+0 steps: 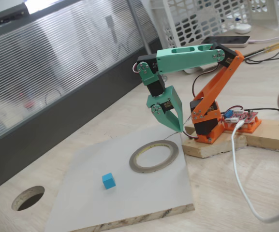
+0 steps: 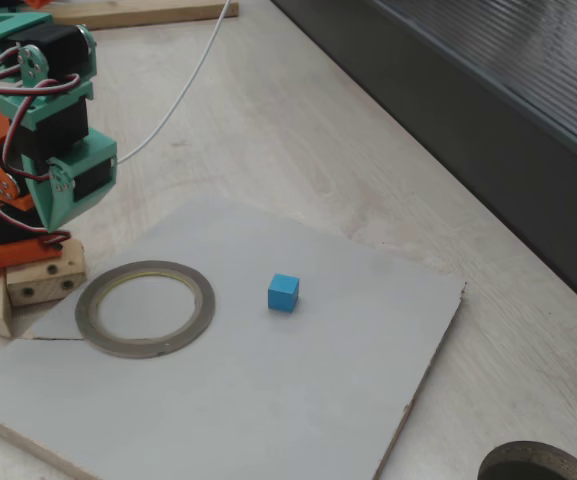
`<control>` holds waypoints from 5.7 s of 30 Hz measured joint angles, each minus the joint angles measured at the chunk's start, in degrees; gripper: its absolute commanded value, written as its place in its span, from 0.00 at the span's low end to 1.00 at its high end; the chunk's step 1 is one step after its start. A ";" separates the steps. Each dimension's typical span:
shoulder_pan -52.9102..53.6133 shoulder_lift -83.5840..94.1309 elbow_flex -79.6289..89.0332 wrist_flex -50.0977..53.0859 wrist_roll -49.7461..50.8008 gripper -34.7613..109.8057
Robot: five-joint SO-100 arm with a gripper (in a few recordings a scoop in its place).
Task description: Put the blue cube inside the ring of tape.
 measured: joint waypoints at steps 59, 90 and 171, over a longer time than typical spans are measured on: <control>-0.18 -0.18 0.00 0.18 0.00 0.25; -0.70 -16.61 -26.28 0.26 0.00 0.25; -16.79 -68.47 -76.20 -17.67 0.35 0.25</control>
